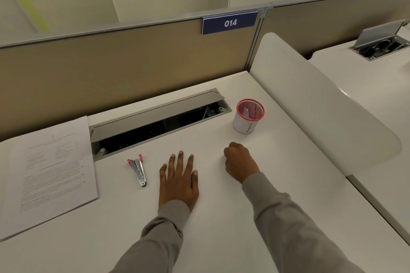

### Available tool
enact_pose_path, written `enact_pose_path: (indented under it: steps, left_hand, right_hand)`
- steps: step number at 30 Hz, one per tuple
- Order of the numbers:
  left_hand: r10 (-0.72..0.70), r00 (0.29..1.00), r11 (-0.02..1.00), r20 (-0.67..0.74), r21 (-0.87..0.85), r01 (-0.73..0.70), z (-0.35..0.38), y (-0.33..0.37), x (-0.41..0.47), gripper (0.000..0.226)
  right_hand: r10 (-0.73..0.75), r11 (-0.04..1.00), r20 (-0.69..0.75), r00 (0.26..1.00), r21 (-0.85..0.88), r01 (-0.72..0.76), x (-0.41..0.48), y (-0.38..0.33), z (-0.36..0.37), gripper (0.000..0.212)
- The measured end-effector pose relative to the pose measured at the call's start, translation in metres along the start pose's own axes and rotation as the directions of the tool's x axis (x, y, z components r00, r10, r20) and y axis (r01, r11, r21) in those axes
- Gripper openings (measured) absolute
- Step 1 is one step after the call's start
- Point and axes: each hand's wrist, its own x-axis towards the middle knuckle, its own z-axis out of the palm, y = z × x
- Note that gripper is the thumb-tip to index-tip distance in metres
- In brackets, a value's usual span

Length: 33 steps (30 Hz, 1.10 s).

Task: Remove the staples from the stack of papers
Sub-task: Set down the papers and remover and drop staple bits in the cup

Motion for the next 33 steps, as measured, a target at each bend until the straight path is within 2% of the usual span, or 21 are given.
enact_pose_path:
  steps: [1,3,7,10,12,14,15,19,21,24,26,28,33]
  left_hand:
    - [0.0,1.0,1.0,-0.002,0.0,0.0,0.0,0.0,0.0,0.058]
    - [0.003,1.0,1.0,-0.006,-0.004,-0.003,0.0,0.0,0.0,0.058]
    - [0.002,1.0,1.0,-0.004,-0.01,-0.002,-0.001,0.0,0.0,0.059]
    - [0.001,1.0,1.0,0.0,-0.011,-0.001,-0.001,0.0,-0.001,0.06]
    - [0.002,1.0,1.0,-0.004,-0.009,-0.002,-0.001,0.0,-0.001,0.059]
    - [0.004,1.0,1.0,-0.005,-0.005,-0.004,0.0,0.0,-0.001,0.059]
    - [0.005,1.0,1.0,-0.005,-0.004,-0.005,0.0,0.0,0.0,0.059]
    - [0.002,1.0,1.0,-0.002,0.002,-0.002,0.0,0.0,0.0,0.058]
    - [-0.001,1.0,1.0,-0.003,0.005,0.001,0.001,0.0,0.0,0.058]
    - [0.001,1.0,1.0,-0.003,0.006,-0.001,0.003,-0.001,0.001,0.058]
    - [0.0,1.0,1.0,-0.002,0.012,0.0,0.003,-0.001,0.001,0.058]
    - [0.002,1.0,1.0,-0.004,0.013,-0.002,0.003,-0.001,0.001,0.058]
    - [0.005,1.0,1.0,-0.003,0.009,-0.005,0.002,0.0,0.001,0.058]
  right_hand:
    - [0.032,0.998,0.0,0.999,0.045,-0.032,0.003,0.001,-0.001,0.01]
    - [0.129,0.975,0.033,0.991,0.179,-0.133,0.007,0.004,-0.004,0.012]
    - [0.302,0.857,0.091,0.949,0.41,-0.312,0.009,0.01,-0.008,0.008]
    - [0.391,0.724,0.118,0.913,0.572,-0.385,0.004,0.014,-0.016,0.008]
    - [0.454,0.587,0.129,0.881,0.701,-0.405,0.003,0.02,-0.023,0.01]
    - [0.491,0.41,0.138,0.86,0.835,-0.368,0.004,0.025,-0.033,0.014]
    - [0.497,0.355,0.118,0.86,0.876,-0.325,0.007,0.027,-0.04,0.015]
    - [0.559,0.297,-0.055,0.828,0.945,-0.138,0.025,0.033,-0.073,0.018]
    - [0.598,0.349,-0.158,0.786,0.934,-0.078,0.038,0.035,-0.09,0.017]
    - [0.572,0.535,-0.304,0.761,0.842,-0.065,0.057,0.039,-0.104,0.017]
    - [0.509,0.673,-0.362,0.781,0.733,-0.098,0.068,0.043,-0.106,0.016]
    - [0.451,0.767,-0.386,0.805,0.629,-0.129,0.077,0.048,-0.103,0.016]
    - [0.312,0.886,-0.412,0.856,0.452,-0.106,0.08,0.054,-0.094,0.018]
